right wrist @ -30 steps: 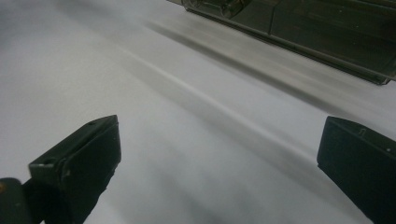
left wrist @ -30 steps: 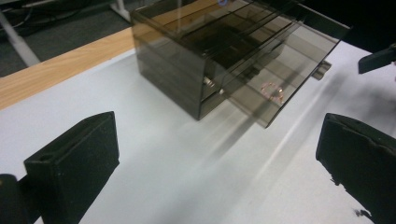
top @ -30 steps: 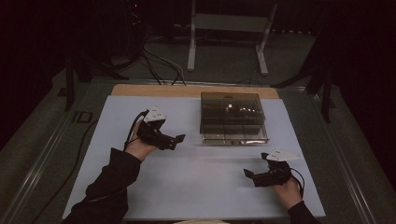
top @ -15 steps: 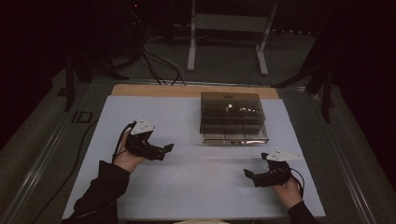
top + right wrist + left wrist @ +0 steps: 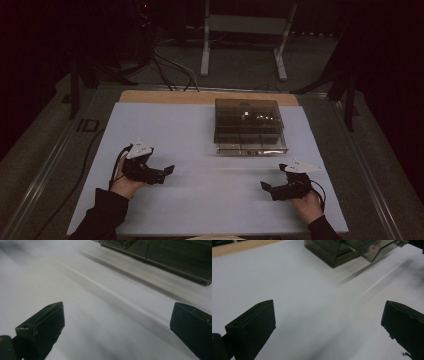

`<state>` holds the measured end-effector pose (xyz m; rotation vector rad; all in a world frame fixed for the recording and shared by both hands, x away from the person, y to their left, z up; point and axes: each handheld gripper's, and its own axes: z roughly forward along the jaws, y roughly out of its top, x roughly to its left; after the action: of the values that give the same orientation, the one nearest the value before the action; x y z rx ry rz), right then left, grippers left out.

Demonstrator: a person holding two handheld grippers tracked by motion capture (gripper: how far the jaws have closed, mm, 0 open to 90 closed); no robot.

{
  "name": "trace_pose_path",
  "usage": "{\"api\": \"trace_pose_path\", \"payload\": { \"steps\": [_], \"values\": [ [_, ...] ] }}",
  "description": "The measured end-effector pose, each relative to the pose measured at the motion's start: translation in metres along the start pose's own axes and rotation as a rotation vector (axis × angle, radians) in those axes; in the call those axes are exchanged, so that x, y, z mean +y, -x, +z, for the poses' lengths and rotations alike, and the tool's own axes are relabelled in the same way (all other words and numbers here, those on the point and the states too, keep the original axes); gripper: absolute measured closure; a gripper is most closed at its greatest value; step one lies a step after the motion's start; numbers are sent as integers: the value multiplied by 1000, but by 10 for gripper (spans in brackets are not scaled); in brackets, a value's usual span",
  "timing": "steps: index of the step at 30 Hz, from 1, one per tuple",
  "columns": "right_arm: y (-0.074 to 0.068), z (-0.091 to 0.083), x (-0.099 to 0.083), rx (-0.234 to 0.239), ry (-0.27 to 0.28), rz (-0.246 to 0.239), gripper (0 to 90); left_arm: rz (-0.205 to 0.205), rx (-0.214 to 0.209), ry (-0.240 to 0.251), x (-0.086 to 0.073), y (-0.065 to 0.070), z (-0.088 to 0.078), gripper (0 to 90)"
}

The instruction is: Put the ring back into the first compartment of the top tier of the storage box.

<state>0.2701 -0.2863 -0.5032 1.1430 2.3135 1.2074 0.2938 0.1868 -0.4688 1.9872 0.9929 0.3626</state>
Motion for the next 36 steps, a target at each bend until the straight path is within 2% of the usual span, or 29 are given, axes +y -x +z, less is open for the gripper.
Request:
{"api": "trace_pose_path", "payload": {
  "steps": [8, 12, 14, 18, 28, 36],
  "values": [
    [0, -1, 0, -2, 1, -1, 0, -35, 19, -9, -20, -5, -3, 10],
    [1, -1, 0, -2, 0, 0, 0, -39, 38, -14, -29, -5, -7, 10],
    [0, -1, 0, -2, 1, 1, 0, -47, 33, -17, -33, -5, -9, 11],
    [0, -1, 0, -1, 0, -2, 0, -29, 54, -21, -41, -2, -14, 10],
    [0, 0, 0, -1, -3, -3, 0, -33, 68, -44, -58, -1, -22, 10],
    [0, 0, 0, -2, -2, -7, 0, -37, 62, -31, -61, -1, -23, 11]
  ]
}}
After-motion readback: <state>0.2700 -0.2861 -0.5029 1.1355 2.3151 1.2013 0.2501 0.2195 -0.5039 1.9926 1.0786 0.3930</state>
